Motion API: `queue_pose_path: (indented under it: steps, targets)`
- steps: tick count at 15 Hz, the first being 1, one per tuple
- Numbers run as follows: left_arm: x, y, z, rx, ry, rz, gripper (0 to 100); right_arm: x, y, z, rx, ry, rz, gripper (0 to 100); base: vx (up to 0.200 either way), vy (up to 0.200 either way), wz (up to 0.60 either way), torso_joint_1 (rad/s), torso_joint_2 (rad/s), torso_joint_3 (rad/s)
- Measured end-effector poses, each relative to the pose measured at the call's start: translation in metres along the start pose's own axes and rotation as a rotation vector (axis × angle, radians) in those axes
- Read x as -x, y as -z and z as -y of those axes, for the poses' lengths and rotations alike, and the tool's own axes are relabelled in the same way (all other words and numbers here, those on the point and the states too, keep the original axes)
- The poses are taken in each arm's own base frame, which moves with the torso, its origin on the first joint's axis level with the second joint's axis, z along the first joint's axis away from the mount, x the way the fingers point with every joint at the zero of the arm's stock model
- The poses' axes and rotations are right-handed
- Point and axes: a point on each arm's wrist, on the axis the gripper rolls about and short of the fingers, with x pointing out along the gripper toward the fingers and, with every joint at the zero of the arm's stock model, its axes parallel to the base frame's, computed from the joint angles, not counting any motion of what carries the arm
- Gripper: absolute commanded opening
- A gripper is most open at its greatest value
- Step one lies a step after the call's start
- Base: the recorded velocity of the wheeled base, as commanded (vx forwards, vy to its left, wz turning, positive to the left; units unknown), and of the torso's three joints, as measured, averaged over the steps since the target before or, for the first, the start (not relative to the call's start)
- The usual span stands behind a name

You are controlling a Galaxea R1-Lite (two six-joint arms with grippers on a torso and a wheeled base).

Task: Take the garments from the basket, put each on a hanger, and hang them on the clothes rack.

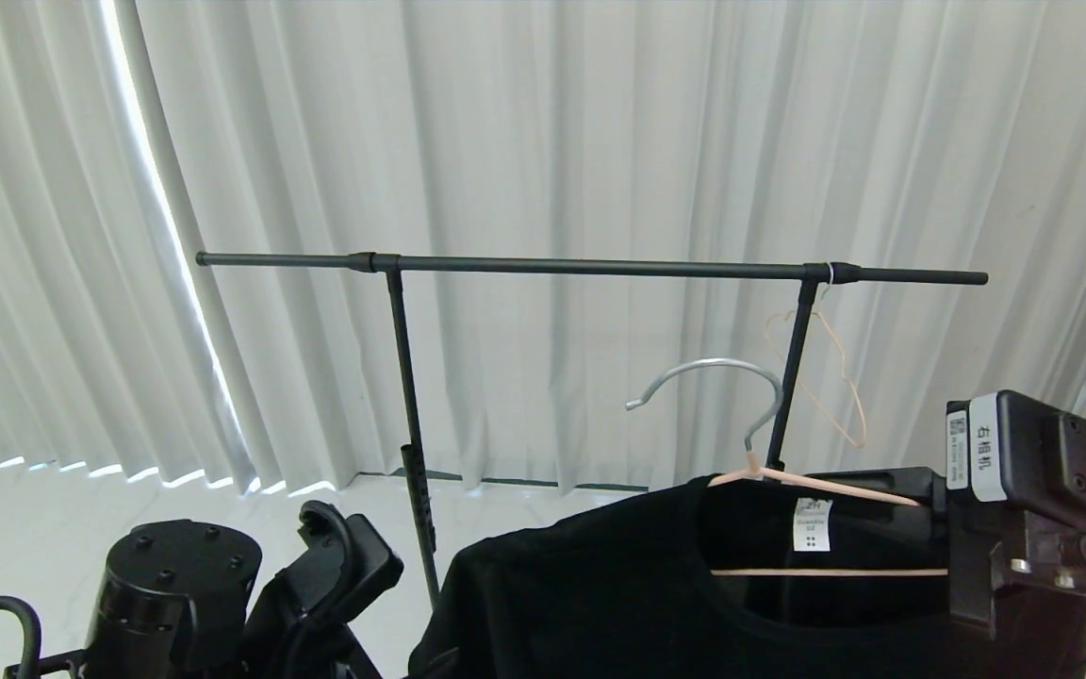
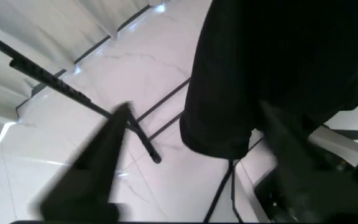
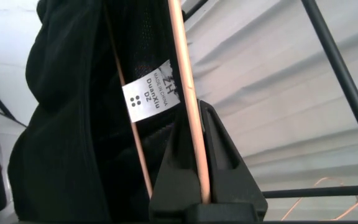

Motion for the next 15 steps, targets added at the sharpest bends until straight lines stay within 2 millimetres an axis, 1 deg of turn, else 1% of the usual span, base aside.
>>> queue_pose_path:
  steps: [2,4,5,8,9,10,12,13,15]
  targets:
    - [-0.001,0.000,0.000,0.002,0.002,-0.002,0,0.002,-0.001,0.000,0.000,0.004,0.004,0,0.000,0.000,0.00,0.000,0.00,0.000]
    - [-0.002,0.001,-0.005,0.023,-0.017,-0.010,0,0.004,-0.001,0.000,-0.004,0.010,0.008,0,0.000,0.000,0.00,0.000,0.00,0.000]
    - [-0.003,0.002,-0.009,0.039,-0.037,-0.020,0,0.006,-0.001,0.000,-0.026,0.016,0.008,0,0.000,0.000,0.00,0.000,0.00,0.000]
    - [-0.004,0.011,-0.039,0.138,-0.165,-0.060,0,0.012,-0.001,0.000,-0.109,0.063,-0.003,0,0.000,0.000,0.00,0.000,0.00,0.000]
    - [-0.003,0.013,-0.046,0.159,-0.192,-0.068,0,0.014,-0.002,0.000,-0.125,0.073,-0.003,0,0.000,0.000,0.00,0.000,0.00,0.000]
    - [-0.003,0.015,-0.049,0.169,-0.205,-0.074,0,0.015,-0.002,0.001,-0.141,0.081,-0.001,0,0.000,0.000,0.00,0.000,0.00,0.000]
    - [-0.004,0.013,-0.048,0.160,-0.202,-0.066,0,0.016,-0.003,0.001,-0.157,0.087,0.002,0,0.000,0.000,0.00,0.000,0.00,0.000]
    - [-0.004,0.009,-0.047,0.146,-0.203,-0.029,100,0.017,-0.003,0.001,-0.159,0.090,0.005,0,0.000,0.000,0.00,0.000,0.00,0.000]
    - [-0.002,0.004,-0.044,0.130,-0.199,0.012,100,0.017,-0.003,0.001,-0.160,0.092,0.006,0,0.000,0.000,0.00,0.000,0.00,0.000]
